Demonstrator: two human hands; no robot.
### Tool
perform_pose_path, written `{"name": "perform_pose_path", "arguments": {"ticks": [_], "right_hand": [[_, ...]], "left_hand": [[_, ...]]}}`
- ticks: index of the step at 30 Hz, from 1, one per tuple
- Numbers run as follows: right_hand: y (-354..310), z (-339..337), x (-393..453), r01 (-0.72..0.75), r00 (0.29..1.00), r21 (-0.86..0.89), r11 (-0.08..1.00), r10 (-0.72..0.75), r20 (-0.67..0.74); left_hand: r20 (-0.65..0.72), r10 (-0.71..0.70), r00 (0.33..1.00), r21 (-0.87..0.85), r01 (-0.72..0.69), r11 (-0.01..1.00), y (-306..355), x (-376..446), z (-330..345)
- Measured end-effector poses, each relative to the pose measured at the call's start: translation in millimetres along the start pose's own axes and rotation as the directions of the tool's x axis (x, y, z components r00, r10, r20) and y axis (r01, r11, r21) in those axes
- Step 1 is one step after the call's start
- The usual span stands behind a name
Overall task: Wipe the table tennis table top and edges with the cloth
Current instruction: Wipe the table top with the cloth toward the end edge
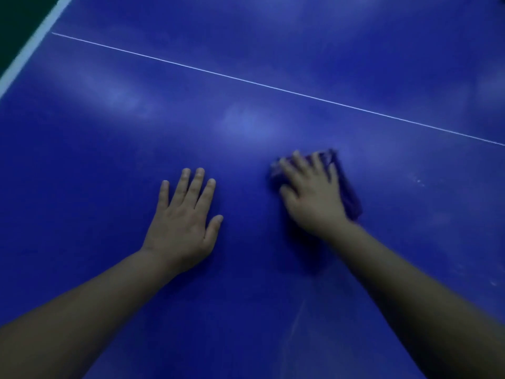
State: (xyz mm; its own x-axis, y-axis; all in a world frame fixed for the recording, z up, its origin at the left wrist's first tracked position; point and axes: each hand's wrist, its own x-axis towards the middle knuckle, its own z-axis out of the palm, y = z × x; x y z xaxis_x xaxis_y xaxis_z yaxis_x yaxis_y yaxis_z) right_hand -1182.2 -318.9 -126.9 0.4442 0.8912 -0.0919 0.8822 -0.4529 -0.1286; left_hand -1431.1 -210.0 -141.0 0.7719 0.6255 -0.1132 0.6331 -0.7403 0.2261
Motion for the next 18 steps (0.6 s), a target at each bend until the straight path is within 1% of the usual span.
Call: {"name": "perform_pose_path", "arguments": {"ticks": [1, 3, 5, 6, 7, 8, 9, 10, 11, 12, 13, 14, 16, 18], "right_hand": [[-4.2, 1.5, -34.8, 0.12, 0.993, -0.008, 0.993, -0.12, 0.014], [6.5, 3.5, -99.8, 0.326, 0.942, -0.012, 0.945, -0.324, 0.085], [39.6, -3.7, -126.2, 0.462, 0.879, -0.001, 0.887, -0.458, 0.136], [58.3, -5.7, -123.7, 0.465, 0.878, -0.031, 0.885, -0.457, 0.14], [73.1, -6.7, -113.6, 0.402, 0.91, -0.06, 0.914, -0.391, 0.137], [82.2, -8.8, -96.7, 0.277, 0.958, -0.068, 0.958, -0.27, 0.099], [83.5, -10.3, -78.1, 0.114, 0.993, -0.043, 0.993, -0.112, 0.046], [76.9, -11.3, -59.1, -0.045, 0.999, -0.008, 0.999, 0.045, 0.018], [65.1, -10.3, -43.8, -0.171, 0.985, 0.023, 0.985, 0.171, 0.012], [50.0, -7.9, -34.6, -0.246, 0.969, 0.038, 0.969, 0.245, 0.014], [34.3, -4.2, -30.0, -0.259, 0.966, 0.038, 0.965, 0.259, 0.018], [19.6, -0.1, -34.0, -0.222, 0.975, 0.039, 0.974, 0.221, 0.012], [-6.3, 8.3, -67.1, -0.041, 0.999, 0.026, 0.999, 0.042, -0.023], [-19.1, 12.3, -122.6, 0.163, 0.986, 0.026, 0.986, -0.164, 0.026]], "left_hand": [[-0.004, 0.009, 1.0, 0.006, -0.009, 1.0, 1.2, -2.8, 0.8], [0.001, 0.033, 0.999, 0.017, -0.033, 0.999, 3.3, -9.5, 2.8], [0.011, 0.049, 0.999, 0.022, -0.049, 0.999, 4.0, -14.6, 4.4], [0.01, 0.052, 0.999, 0.021, -0.052, 0.998, 4.5, -15.9, 4.5], [0.006, 0.05, 0.999, 0.016, -0.05, 0.999, 4.8, -16.8, 4.7], [0.002, 0.047, 0.999, 0.014, -0.048, 0.999, 5.5, -16.6, 4.3], [0.004, 0.047, 0.999, 0.014, -0.047, 0.999, 6.2, -17.0, 4.3], [0.006, 0.047, 0.999, 0.018, -0.047, 0.999, 6.7, -16.7, 4.0], [0.007, 0.047, 0.999, 0.019, -0.047, 0.999, 7.7, -16.3, 4.3], [0.006, 0.042, 0.999, 0.021, -0.042, 0.999, 8.6, -16.7, 4.3], [0.004, 0.034, 0.999, 0.017, -0.034, 0.999, 8.7, -16.7, 3.6], [0.006, 0.028, 1.0, 0.012, -0.028, 1.0, 10.0, -17.8, 3.3], [0.006, 0.023, 1.0, 0.003, -0.023, 1.0, 12.6, -21.1, 3.5], [0.005, 0.025, 1.0, 0.009, -0.025, 1.0, 15.2, -28.0, 4.8]]}}
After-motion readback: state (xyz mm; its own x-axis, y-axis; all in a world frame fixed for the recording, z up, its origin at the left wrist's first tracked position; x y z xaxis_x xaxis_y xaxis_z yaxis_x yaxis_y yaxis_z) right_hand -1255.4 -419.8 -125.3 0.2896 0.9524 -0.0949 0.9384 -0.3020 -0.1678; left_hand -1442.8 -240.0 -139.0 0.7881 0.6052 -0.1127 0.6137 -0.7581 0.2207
